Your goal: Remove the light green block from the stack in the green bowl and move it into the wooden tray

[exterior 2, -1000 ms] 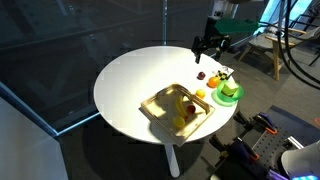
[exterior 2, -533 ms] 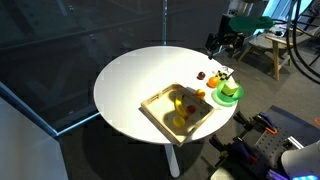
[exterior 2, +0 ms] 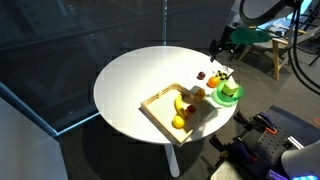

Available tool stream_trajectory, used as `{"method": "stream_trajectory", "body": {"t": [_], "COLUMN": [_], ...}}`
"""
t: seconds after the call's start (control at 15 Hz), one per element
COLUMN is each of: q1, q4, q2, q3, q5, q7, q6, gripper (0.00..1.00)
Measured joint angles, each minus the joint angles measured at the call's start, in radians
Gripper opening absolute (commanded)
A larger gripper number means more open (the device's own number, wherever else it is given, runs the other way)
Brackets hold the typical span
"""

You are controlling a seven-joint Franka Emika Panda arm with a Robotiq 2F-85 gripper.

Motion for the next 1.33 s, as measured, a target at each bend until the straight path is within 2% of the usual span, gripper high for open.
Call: {"method": "stream_trajectory", "body": {"t": [0.93,1.33], "q1": [0.0,-0.014], "q4": [-0.022,-0.053], "q2": [0.019,0.011], "q3": [-0.013,-0.069], "q5": [0.006,0.006], "q7": [-0.003,-0.104], "q6": [0.03,0.03], "gripper": [1.0,1.0]}}
